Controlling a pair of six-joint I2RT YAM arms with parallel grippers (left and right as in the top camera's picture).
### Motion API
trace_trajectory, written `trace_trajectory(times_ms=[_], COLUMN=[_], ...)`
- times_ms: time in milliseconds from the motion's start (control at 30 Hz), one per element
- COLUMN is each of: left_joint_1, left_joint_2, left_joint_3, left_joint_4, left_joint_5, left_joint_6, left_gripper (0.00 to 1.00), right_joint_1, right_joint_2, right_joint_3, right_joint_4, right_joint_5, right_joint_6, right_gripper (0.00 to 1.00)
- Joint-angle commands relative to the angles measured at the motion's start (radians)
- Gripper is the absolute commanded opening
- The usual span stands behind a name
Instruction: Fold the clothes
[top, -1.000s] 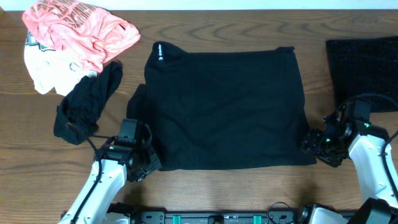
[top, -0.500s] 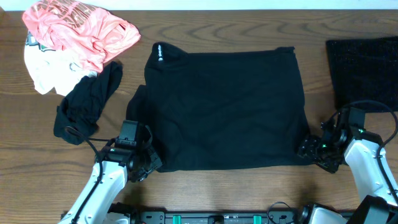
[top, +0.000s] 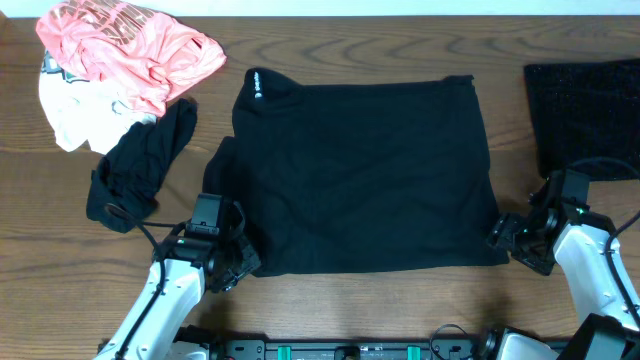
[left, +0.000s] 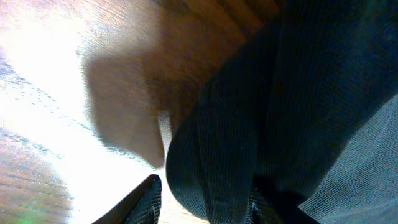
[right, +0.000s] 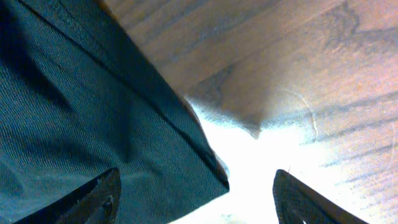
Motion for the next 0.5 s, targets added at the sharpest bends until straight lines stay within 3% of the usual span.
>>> trace_trajectory(times_ms=[0, 167, 467], left_joint_1=[0.003, 0.003, 0.003], left_joint_2=[0.003, 0.012, 0.012], left_joint_3=[-0.034, -0.059, -0.06], left_joint_4=[0.021, 0.04, 0.072], left_joint_5=[0.045, 0.077, 0.078], left_joint_6=[-0.005, -0.005, -0.006], left_gripper=[0.46, 0.46, 0.45], right_joint_1=[0.008, 0.009, 0.009], right_joint_2=[-0.012, -0.012, -0.012], right_joint_3=[-0.023, -0.04, -0.1], right_joint_4=[0.019, 0.036, 0.082], right_joint_5=[-0.058, -0.098, -0.195], right_joint_6=[-0.029, -0.05, -0.105], right_gripper=[0.75, 0.73, 0.51])
